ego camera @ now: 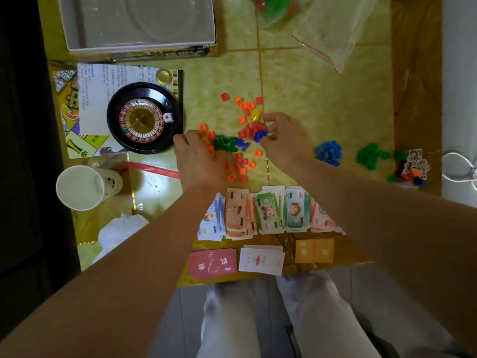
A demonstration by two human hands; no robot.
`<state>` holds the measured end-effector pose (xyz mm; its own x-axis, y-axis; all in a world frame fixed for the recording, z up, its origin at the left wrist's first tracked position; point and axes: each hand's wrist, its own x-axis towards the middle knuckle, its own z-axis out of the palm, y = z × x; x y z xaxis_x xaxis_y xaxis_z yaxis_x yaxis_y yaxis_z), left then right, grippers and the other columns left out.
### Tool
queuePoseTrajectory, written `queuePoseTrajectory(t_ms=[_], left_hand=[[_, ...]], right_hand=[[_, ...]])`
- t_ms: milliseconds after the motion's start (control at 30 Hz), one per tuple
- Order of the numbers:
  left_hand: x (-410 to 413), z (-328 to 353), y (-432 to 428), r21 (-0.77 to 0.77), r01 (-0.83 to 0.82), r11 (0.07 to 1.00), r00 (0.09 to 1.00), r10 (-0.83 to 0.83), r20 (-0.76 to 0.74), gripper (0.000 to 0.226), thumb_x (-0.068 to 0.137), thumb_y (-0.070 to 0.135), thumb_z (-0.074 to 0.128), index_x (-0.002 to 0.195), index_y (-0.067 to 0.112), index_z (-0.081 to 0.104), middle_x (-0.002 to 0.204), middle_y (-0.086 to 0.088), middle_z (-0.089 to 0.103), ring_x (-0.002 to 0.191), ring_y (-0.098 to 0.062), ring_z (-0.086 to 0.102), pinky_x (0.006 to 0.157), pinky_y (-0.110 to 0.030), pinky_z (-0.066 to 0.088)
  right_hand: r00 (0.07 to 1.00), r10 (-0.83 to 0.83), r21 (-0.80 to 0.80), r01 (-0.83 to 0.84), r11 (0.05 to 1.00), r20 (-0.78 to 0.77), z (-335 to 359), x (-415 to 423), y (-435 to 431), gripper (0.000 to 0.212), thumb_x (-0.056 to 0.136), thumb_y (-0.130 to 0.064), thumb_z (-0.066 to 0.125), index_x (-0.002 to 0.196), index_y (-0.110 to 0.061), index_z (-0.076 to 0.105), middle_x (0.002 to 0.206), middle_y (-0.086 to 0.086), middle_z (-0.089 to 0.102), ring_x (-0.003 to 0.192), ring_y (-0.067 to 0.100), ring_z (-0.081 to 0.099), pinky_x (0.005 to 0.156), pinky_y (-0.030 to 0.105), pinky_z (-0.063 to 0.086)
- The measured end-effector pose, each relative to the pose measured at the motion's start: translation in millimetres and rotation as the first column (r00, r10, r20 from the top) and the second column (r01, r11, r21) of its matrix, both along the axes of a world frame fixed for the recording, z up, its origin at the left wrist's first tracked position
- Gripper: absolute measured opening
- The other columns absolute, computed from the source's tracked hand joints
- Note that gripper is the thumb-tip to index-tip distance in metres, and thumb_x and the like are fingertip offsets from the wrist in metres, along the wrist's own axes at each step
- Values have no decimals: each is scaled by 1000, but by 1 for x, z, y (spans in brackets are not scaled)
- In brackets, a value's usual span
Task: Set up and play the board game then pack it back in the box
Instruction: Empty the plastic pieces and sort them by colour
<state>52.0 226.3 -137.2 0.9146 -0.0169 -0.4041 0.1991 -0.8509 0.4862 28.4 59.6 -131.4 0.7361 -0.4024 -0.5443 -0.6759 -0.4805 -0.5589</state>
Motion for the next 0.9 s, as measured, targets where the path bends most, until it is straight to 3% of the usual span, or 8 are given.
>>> queuePoseTrajectory(t_ms=[67,167,333,533,633,700,800,900], left_hand=[[1,2,1,-25,39,999,999,-39,5,48,77,15,68,120,4,48,123,-15,40,111,-32,47,87,-35,38],[7,7,5,-36,49,998,999,-48,23,52,78,8,64,127,4,45,127,-16,39,112,-32,47,85,-33,39],[24,6,9,-39,142,989,989,-143,-22,48,81,9,58,129,10,50,128,-13,38,112,-29,50,90,-33,42],[34,8,3,-86,166,982,986,-167,-7,39,83,14,59,122,15,58,121,-9,44,107,-26,54,89,-33,44],[46,9,-2,-57,147,988,989,-146,26,40,86,15,60,126,17,55,123,-10,44,107,-26,54,86,-34,45],[54,10,-8,-51,167,985,986,-165,36,46,88,13,59,132,20,51,126,-10,42,110,-26,52,87,-34,45],[64,10,-24,-51,250,967,968,-248,39,55,87,7,54,140,20,44,130,-14,40,118,-30,45,94,-39,43],[68,6,-39,-21,333,943,943,-333,27,48,89,10,55,135,19,50,130,-12,41,119,-31,42,96,-39,42]], right_hand=[[999,-41,-27,42,999,35,3,3,-2,42,90,-9,58,130,-20,51,130,7,46,93,10,49,64,8,38],[999,-20,-51,22,998,30,5,10,-4,51,91,-12,58,138,-24,44,136,5,41,97,12,48,69,15,39],[991,128,6,-128,992,-43,2,21,3,52,90,-12,58,139,-20,47,139,7,35,114,24,53,96,35,48],[997,77,-59,-77,995,7,6,41,-6,42,88,-8,56,129,-20,54,130,5,44,95,18,57,88,33,50],[986,166,-53,-166,985,-4,2,55,-9,54,88,-6,53,139,-20,45,137,6,37,105,14,52,96,30,46],[966,260,-36,-260,965,-17,0,59,-6,54,86,-6,52,138,-19,47,133,6,41,115,20,51,103,35,43],[925,379,-17,-379,925,5,1,59,-6,48,85,-2,53,131,-18,56,125,7,50,113,23,52,100,37,43],[928,371,19,-372,928,28,5,56,-16,49,86,5,52,130,-15,55,123,6,51,103,15,53,96,27,44]])
